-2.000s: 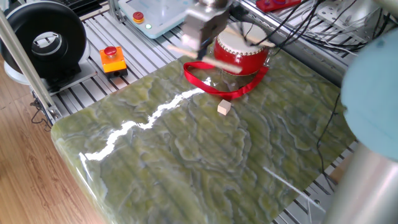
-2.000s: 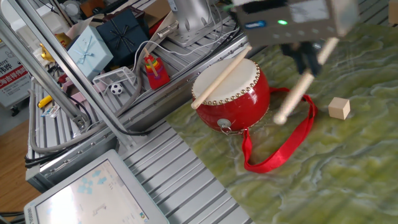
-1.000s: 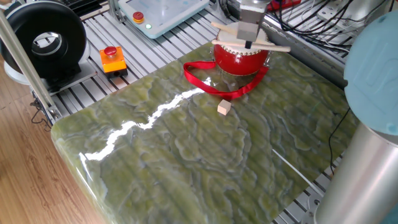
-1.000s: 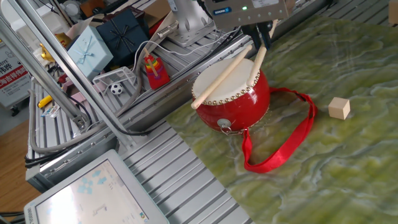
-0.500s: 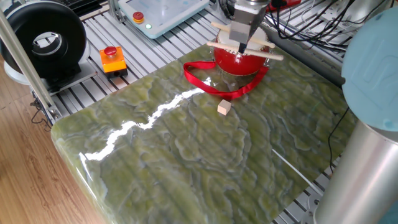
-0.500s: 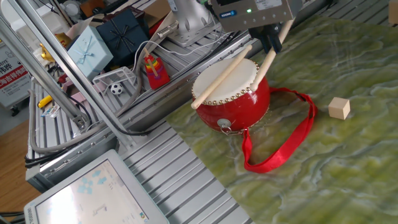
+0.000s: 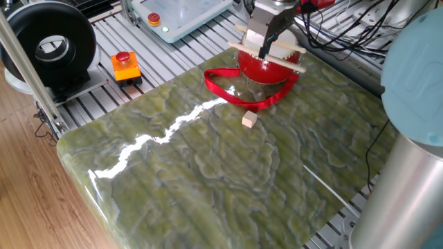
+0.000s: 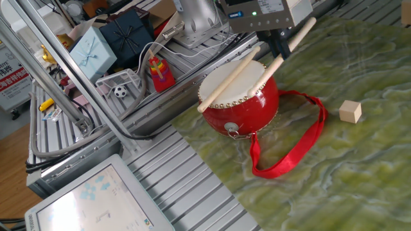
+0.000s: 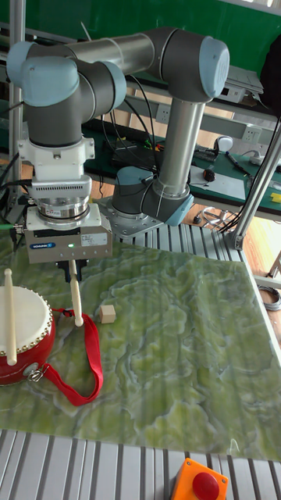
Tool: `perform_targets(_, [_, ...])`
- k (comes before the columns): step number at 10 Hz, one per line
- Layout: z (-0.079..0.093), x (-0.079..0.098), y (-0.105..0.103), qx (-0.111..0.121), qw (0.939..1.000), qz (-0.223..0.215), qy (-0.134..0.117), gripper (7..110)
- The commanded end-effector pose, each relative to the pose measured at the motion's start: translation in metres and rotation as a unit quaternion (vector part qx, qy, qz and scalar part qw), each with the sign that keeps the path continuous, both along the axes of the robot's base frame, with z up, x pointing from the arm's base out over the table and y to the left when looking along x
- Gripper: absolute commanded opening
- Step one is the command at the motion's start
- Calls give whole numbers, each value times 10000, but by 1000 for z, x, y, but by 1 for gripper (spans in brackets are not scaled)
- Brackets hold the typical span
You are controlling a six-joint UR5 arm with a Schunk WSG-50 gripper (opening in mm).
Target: Play the drum
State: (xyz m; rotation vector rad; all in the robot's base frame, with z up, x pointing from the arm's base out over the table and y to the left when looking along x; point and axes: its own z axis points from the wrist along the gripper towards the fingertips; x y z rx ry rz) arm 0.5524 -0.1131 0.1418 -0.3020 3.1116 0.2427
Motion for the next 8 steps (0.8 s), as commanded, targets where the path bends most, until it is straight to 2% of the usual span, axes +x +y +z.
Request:
perform_targets(1, [0, 5, -11, -211, 9992, 298, -135, 7])
perform_targets(2, [3, 10, -19, -228, 9983, 509, -176, 7])
perform_targets(4, [10, 25, -62, -700, 9930, 886, -334, 7])
perform_targets(5, [13, 27, -78, -870, 9913, 921, -343, 7])
perform_targets(6, [12, 31, -93, -965, 9908, 868, -386, 7])
perform_targets(8, [7, 41, -107, -899, 9904, 972, -398, 7])
